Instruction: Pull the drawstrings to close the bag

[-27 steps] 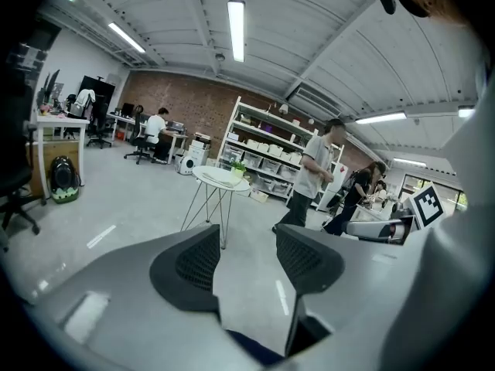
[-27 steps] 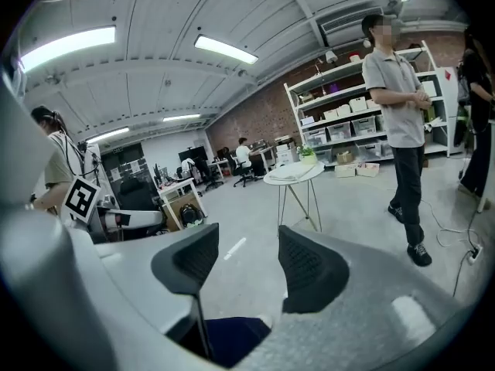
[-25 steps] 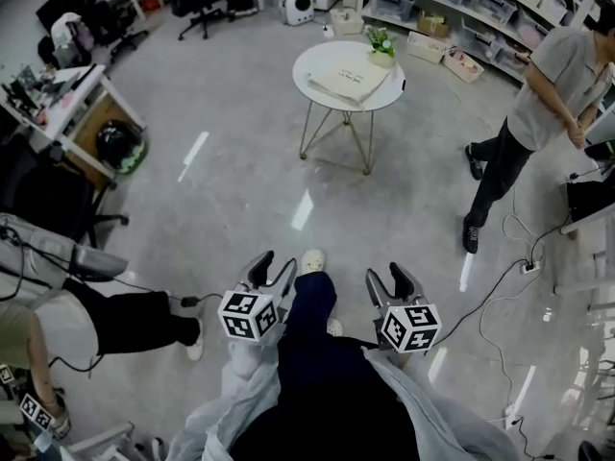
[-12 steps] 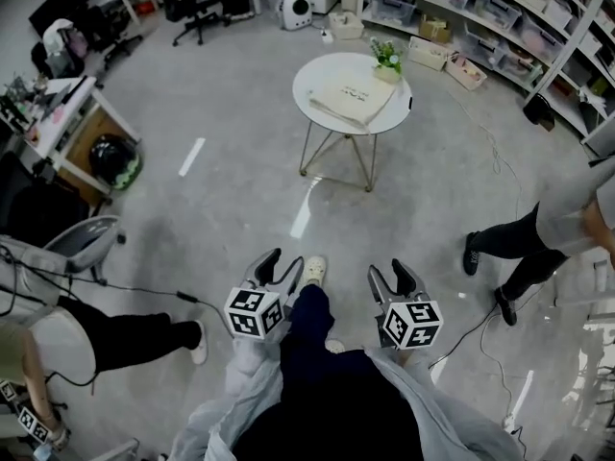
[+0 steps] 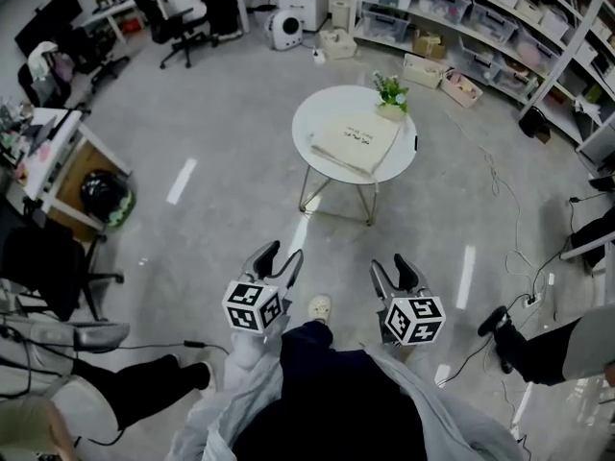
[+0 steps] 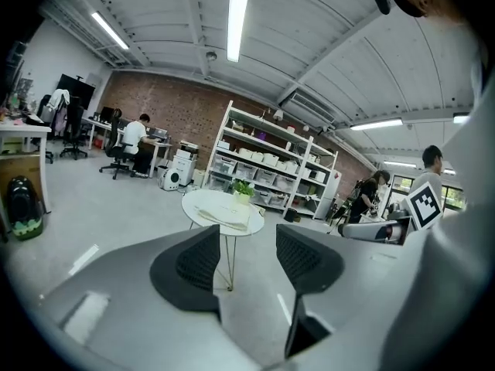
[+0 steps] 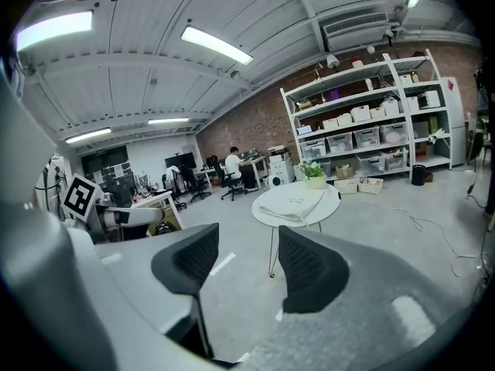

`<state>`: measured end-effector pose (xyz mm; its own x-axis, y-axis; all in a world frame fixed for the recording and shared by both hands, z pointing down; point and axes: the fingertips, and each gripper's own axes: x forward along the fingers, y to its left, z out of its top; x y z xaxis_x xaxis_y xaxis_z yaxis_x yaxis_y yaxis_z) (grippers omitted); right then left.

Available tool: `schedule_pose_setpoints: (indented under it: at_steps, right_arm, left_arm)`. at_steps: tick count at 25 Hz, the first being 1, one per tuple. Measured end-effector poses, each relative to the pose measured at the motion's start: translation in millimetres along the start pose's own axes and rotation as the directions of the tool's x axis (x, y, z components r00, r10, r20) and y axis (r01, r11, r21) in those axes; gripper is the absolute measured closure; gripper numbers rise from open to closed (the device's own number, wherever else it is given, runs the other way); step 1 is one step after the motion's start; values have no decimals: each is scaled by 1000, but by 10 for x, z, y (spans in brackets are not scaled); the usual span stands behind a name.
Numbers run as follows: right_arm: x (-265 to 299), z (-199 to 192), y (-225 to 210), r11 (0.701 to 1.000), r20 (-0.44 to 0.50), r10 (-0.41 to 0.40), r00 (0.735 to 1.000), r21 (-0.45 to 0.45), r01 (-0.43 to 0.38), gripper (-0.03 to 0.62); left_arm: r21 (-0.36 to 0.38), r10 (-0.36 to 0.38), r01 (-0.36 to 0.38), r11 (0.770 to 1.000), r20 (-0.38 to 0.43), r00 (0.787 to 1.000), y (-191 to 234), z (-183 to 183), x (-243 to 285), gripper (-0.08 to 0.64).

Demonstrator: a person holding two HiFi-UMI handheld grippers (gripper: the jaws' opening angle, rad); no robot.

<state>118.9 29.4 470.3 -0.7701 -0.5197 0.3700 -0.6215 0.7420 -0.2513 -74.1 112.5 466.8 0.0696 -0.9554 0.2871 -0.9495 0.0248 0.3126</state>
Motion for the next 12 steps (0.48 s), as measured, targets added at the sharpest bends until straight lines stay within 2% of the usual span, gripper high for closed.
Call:
schedule_pose_setpoints:
  at_steps: [5,9,12]
  right_arm:
    - [423,173,-5,1000,9,-14,1000,-4,14,354]
    - [605,125,-21,999,2,-35,999,6,35,354]
    - [670,111,-42,999,-14,-52,999,13,52,354]
  left_arm:
    - [6,-33,33,999,-12,999,290,144,306,334]
    - [3,-50,50,999,-23,998,475,141,450,337]
    - [5,-66,67,998,-62,996,545,96,539,337]
